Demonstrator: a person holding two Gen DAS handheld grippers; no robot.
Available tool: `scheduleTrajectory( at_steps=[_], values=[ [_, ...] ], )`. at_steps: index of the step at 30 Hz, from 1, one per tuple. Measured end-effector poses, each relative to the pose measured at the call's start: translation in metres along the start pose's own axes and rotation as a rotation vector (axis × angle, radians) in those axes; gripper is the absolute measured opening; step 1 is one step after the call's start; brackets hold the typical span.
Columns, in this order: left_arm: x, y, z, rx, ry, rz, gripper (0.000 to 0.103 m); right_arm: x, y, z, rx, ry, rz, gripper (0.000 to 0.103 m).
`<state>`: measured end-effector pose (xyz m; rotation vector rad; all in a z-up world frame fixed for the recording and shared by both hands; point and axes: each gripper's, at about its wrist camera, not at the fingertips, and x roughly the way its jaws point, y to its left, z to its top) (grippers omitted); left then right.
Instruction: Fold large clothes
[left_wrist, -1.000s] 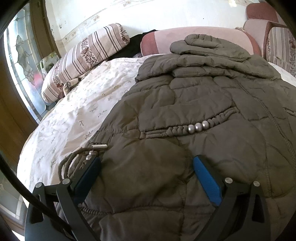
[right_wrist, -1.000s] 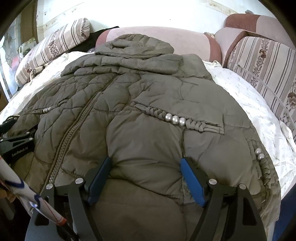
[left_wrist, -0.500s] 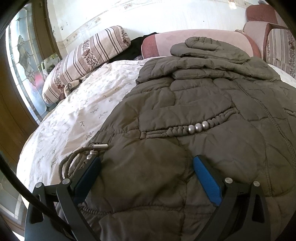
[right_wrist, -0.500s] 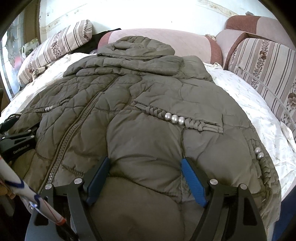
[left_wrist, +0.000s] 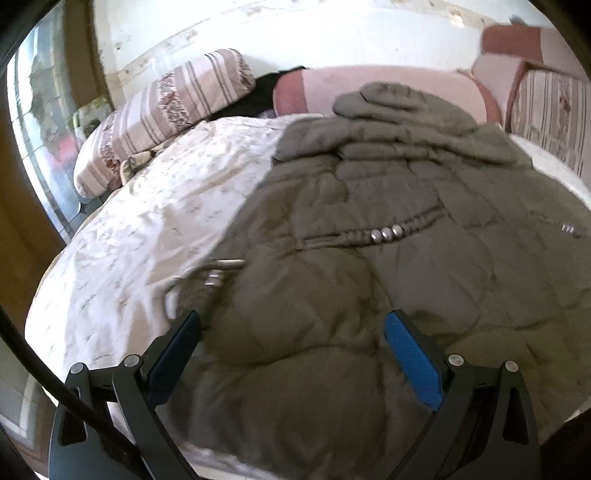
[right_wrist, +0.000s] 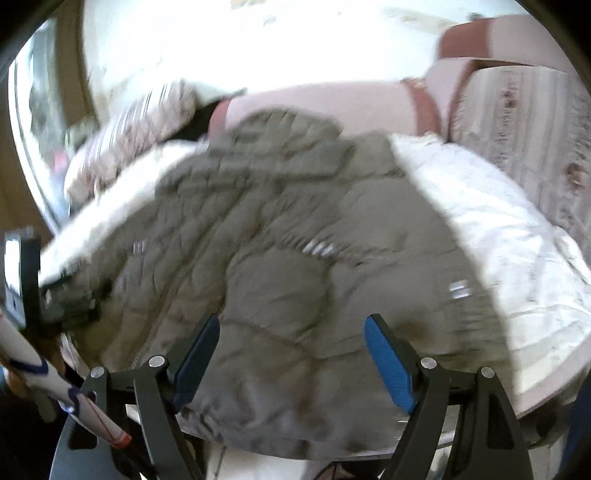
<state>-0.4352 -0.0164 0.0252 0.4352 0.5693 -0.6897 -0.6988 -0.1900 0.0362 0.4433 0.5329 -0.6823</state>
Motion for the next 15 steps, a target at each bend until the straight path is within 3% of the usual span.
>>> scheduleTrajectory(
  at_steps=[5, 8, 11, 15],
  values=[
    [-0.019, 0.051, 0.001, -0.173, -0.04, 0.028, 0.1, -0.039, -0.074, 0.009, 0.219, -0.123, -0.137, 0.085],
    [-0.011, 0.086, -0.003, -0.298, -0.016, 0.083, 0.1, -0.042, -0.128, 0.004, 0.412, -0.123, -0.184, 0.085],
    [0.014, 0.111, -0.014, -0.42, 0.096, 0.05, 0.1, -0.03, -0.166, -0.011, 0.62, -0.086, -0.093, 0.085],
    [0.026, 0.118, -0.021, -0.505, 0.133, -0.064, 0.1, -0.009, -0.174, -0.019, 0.733, -0.034, 0.038, 0.085]
  ],
)
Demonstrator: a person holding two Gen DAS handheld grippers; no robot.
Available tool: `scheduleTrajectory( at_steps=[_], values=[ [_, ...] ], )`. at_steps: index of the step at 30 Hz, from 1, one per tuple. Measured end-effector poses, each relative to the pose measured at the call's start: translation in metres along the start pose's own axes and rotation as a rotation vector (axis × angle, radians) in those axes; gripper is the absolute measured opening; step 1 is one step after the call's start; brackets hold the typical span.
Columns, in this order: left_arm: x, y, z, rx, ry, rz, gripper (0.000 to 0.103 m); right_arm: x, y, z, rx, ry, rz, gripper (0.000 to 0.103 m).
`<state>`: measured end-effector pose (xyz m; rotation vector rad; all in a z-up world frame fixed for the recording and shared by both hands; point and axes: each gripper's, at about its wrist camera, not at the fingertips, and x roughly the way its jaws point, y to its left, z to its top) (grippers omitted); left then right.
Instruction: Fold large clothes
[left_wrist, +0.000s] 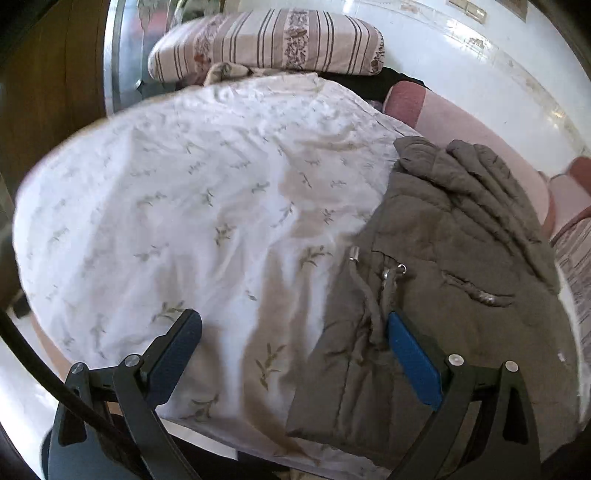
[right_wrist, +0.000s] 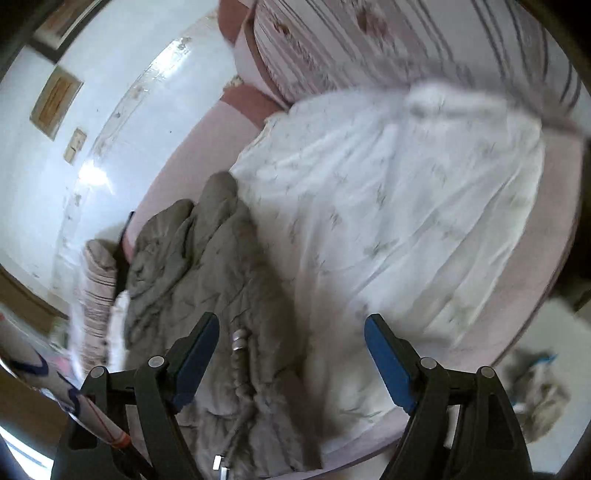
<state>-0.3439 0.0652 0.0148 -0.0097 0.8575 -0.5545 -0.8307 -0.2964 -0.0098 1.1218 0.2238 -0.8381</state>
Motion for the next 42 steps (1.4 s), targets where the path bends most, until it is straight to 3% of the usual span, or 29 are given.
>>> scheduleTrajectory(
  at_steps=[5, 13, 18, 20, 22, 24, 27, 38, 42],
  values=[
    [0.005, -0.011, -0.007, 0.025, 0.032, -0.055, 0.1, 0.025, 0.009, -0.017, -0.007, 0.113, 0.049, 0.085],
    [-0.008, -0.034, -0.032, 0.096, 0.06, -0.151, 0.1, 0.041, 0.045, -0.054, -0.162, 0.192, 0.062, 0.086],
    [-0.015, -0.053, -0.047, 0.176, 0.034, -0.167, 0.099, 0.047, 0.068, -0.088, -0.253, 0.248, 0.11, 0.086],
    [-0.015, -0.051, -0.045, 0.169, 0.021, -0.171, 0.099, 0.047, 0.074, -0.095, -0.283, 0.237, 0.116, 0.083],
    [-0.014, -0.049, -0.044, 0.163, 0.004, -0.153, 0.091, 0.043, 0.074, -0.092, -0.292, 0.201, 0.106, 0.06],
    [-0.011, -0.048, -0.043, 0.163, 0.006, -0.148, 0.086, 0.039, 0.065, -0.083, -0.246, 0.17, 0.108, 0.048],
    [-0.011, -0.049, -0.044, 0.168, -0.001, -0.142, 0.083, 0.045, 0.057, -0.08, -0.204, 0.188, 0.099, 0.048],
    [-0.015, -0.06, -0.055, 0.229, -0.038, -0.082, 0.084, 0.049, 0.068, -0.093, -0.322, 0.167, -0.004, 0.048],
    [-0.011, -0.064, -0.059, 0.242, -0.02, -0.117, 0.089, 0.051, 0.072, -0.096, -0.362, 0.153, -0.023, 0.052]
  ],
)
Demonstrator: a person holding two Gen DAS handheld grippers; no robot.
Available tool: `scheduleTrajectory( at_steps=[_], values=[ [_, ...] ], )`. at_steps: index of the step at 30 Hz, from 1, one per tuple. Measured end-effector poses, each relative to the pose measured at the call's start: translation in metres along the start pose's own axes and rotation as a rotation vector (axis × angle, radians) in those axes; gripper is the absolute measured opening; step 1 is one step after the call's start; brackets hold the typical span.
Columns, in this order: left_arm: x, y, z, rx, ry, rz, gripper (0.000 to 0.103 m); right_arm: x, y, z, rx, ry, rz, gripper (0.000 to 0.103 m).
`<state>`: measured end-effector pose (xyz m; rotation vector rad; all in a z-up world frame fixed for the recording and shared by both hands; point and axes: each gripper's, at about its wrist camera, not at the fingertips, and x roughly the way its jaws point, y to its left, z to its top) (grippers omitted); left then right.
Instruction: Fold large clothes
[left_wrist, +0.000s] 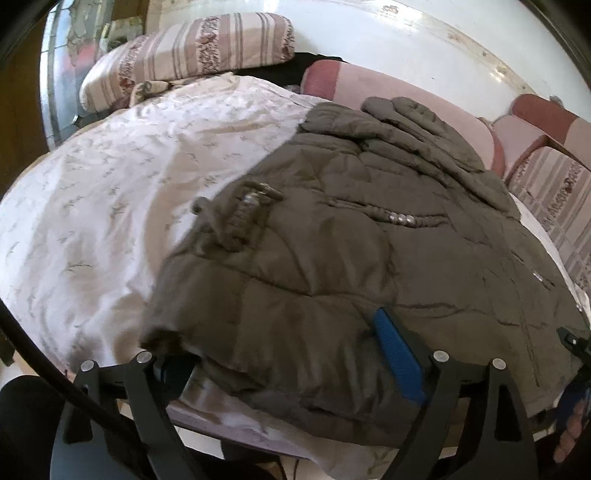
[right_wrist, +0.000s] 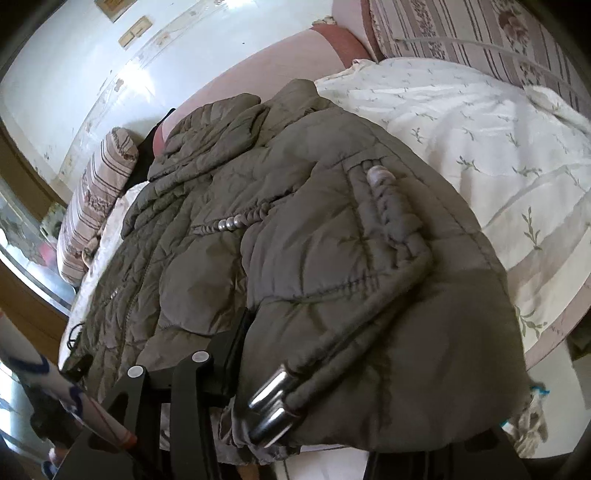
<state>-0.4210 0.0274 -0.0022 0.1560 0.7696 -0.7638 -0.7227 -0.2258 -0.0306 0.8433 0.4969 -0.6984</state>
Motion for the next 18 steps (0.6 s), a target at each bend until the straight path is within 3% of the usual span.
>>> scheduleTrajectory(
  at_steps=[8, 12, 18],
  values=[
    [0.002, -0.012, -0.002, 0.071, -0.027, 0.043, 0.086, 0.0, 0.002, 0.0, 0.001, -0.006, 0.0, 0.052],
    [0.002, -0.026, -0.006, 0.159, -0.058, 0.126, 0.084, 0.0, 0.0, 0.0, -0.001, -0.004, -0.004, 0.052],
    [0.006, -0.036, -0.011, 0.216, -0.096, 0.214, 0.088, 0.001, 0.012, -0.002, -0.056, 0.003, -0.058, 0.056]
  ],
)
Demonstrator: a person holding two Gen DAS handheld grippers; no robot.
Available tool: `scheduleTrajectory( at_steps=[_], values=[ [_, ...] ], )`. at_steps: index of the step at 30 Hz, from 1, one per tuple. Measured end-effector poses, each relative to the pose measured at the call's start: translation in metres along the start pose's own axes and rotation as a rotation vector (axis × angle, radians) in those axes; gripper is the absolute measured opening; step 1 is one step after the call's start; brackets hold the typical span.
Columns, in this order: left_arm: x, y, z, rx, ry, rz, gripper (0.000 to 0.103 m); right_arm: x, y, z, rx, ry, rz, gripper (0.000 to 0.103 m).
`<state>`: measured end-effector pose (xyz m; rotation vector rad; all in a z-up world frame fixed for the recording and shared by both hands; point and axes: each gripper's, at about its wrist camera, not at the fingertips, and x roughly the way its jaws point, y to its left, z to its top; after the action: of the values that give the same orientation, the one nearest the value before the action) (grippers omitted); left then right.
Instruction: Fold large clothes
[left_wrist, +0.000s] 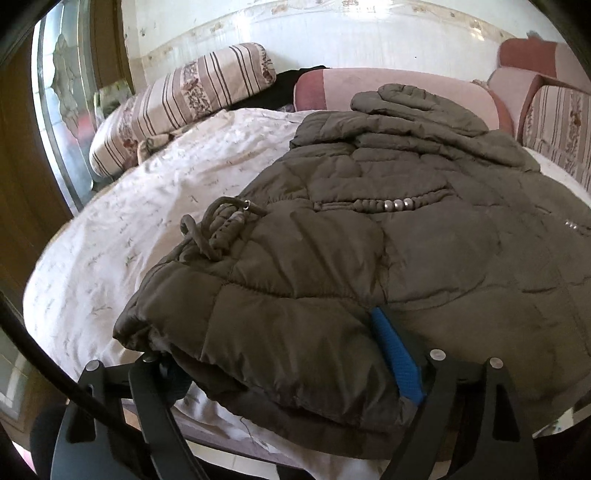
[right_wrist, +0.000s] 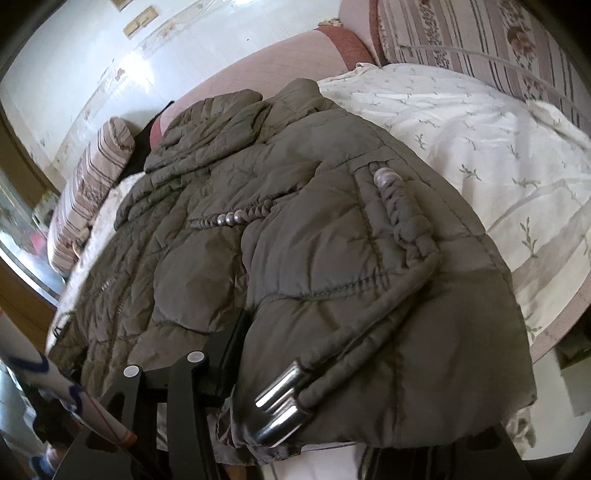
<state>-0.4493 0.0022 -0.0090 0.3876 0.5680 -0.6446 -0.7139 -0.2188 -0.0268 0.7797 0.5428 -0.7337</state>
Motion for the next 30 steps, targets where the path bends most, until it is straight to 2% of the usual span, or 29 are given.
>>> scheduleTrajectory(
  at_steps=[4, 7, 9, 11, 12, 13, 15, 16, 30],
  values=[
    [0.004, 0.002, 0.0, -0.016, 0.004, 0.004, 0.091, 0.003, 0.013, -0.003, -0.073, 0.009, -0.064, 0.065],
    [0.004, 0.003, 0.0, -0.023, 0.008, 0.004, 0.092, 0.004, 0.022, -0.006, -0.119, 0.006, -0.109, 0.066],
    [0.002, 0.0, 0.001, 0.011, -0.007, 0.02, 0.091, 0.004, 0.023, -0.006, -0.126, 0.002, -0.117, 0.066],
    [-0.001, -0.003, 0.001, 0.031, -0.021, 0.017, 0.081, 0.003, 0.023, -0.007, -0.13, -0.004, -0.12, 0.064],
    [-0.004, -0.005, 0.001, 0.042, -0.034, 0.019, 0.072, 0.001, 0.024, -0.007, -0.132, -0.008, -0.121, 0.056],
    [-0.007, -0.007, 0.001, 0.057, -0.049, 0.023, 0.06, -0.001, 0.025, -0.007, -0.131, -0.014, -0.108, 0.044],
    [-0.012, -0.009, 0.002, 0.071, -0.07, 0.015, 0.04, -0.006, 0.029, -0.008, -0.15, -0.036, -0.114, 0.035],
    [-0.014, -0.009, 0.002, 0.075, -0.078, 0.014, 0.035, -0.008, 0.032, -0.009, -0.169, -0.048, -0.125, 0.032],
    [-0.013, -0.01, 0.0, 0.103, -0.086, 0.027, 0.034, -0.008, 0.042, -0.012, -0.222, -0.062, -0.172, 0.031]
  ],
)
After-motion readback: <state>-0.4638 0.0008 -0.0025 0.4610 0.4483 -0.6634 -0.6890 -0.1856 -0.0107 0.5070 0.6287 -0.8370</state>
